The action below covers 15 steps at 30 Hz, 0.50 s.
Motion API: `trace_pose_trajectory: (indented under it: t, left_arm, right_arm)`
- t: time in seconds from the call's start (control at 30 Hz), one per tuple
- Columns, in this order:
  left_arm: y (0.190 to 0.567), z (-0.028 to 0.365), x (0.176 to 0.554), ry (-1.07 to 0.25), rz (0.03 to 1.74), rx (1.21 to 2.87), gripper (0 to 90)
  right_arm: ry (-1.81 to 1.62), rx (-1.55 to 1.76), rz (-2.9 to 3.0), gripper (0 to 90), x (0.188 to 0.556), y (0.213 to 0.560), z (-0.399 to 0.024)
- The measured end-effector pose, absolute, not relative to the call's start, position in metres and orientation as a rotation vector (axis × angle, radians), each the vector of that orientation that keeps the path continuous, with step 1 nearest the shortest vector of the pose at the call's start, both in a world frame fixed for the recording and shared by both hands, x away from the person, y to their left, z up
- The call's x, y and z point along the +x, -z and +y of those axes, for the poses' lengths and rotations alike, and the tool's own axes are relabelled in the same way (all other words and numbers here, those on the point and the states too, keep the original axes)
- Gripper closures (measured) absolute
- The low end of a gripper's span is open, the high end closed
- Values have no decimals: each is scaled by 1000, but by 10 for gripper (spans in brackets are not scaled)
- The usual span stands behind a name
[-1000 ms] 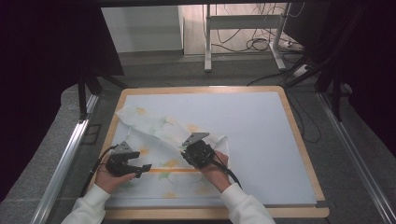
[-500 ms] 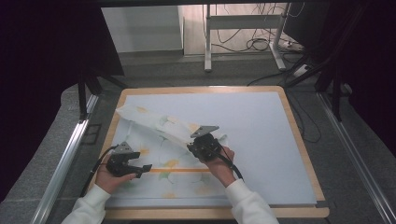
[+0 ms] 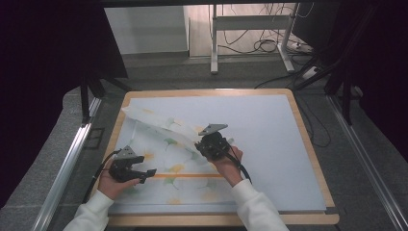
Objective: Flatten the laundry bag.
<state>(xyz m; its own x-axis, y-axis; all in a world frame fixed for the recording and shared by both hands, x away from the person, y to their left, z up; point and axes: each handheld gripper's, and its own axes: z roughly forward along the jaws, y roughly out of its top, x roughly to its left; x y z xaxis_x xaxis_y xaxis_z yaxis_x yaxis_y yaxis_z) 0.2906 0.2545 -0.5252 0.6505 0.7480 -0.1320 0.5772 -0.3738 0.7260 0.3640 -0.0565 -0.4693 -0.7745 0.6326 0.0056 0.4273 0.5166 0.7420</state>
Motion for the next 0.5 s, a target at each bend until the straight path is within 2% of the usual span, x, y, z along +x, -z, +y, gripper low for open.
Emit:
trace_pose_trajectory:
  t: [0.5]
  left_arm:
    - [525, 254, 291, -272, 1018, 2091, 222]
  right_arm:
    - [-1032, 948, 2463, 856, 403, 454, -61]
